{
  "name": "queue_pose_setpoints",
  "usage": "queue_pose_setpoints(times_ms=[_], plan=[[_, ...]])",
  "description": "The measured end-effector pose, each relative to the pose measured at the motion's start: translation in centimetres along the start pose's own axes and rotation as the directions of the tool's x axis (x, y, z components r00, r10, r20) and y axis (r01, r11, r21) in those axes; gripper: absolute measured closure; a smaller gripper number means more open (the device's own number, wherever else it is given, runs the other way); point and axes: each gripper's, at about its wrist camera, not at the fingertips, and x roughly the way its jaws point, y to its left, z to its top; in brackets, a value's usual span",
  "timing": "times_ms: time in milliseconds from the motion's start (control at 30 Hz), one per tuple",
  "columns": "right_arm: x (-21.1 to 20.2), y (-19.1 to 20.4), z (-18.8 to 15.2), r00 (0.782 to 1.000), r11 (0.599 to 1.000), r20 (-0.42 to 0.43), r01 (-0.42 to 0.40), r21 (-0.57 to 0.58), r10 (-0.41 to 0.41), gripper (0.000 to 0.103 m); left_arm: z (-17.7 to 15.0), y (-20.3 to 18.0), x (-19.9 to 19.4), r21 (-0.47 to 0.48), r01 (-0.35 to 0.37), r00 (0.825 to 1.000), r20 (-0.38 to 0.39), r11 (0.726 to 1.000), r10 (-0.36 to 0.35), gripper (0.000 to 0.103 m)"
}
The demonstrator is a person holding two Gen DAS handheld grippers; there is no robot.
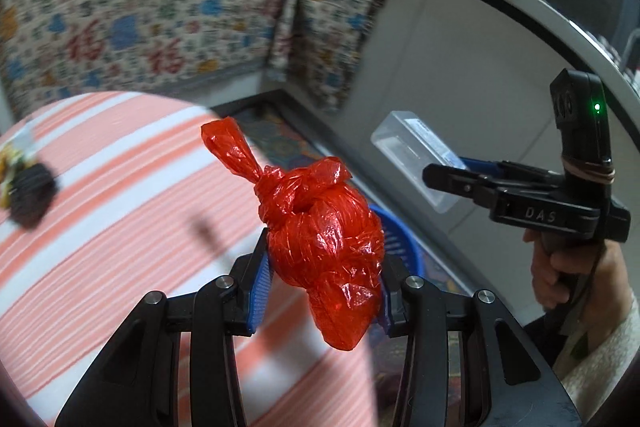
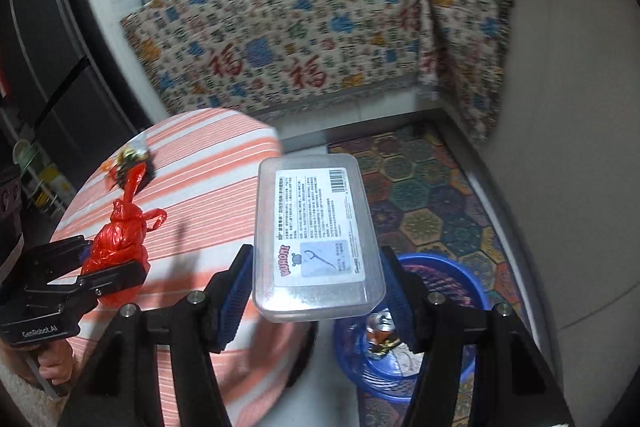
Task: Collect trash
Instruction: 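Carry the red bag and clear box over the blue basket and open both grippers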
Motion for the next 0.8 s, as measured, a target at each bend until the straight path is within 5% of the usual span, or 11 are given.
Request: queue_pose_setpoints(times_ms=[367, 800], plan=[[-0.2, -7.7, -2.6, 0.995, 0.99, -0.056, 0.092, 0.105, -0.087, 0.041, 1.4, -6.3, 8.4, 0.05, 0.089, 0.992, -0.098, 0.995, -0.084, 0.06], [5.8, -16.2, -5.9, 0.981, 0.929, -0.192, 0.062, 0.366, 0.01, 0.041, 0.8, -7.7, 16.2, 0.045, 0.081, 0.975, -0.211, 0.996, -0.07, 0.059]])
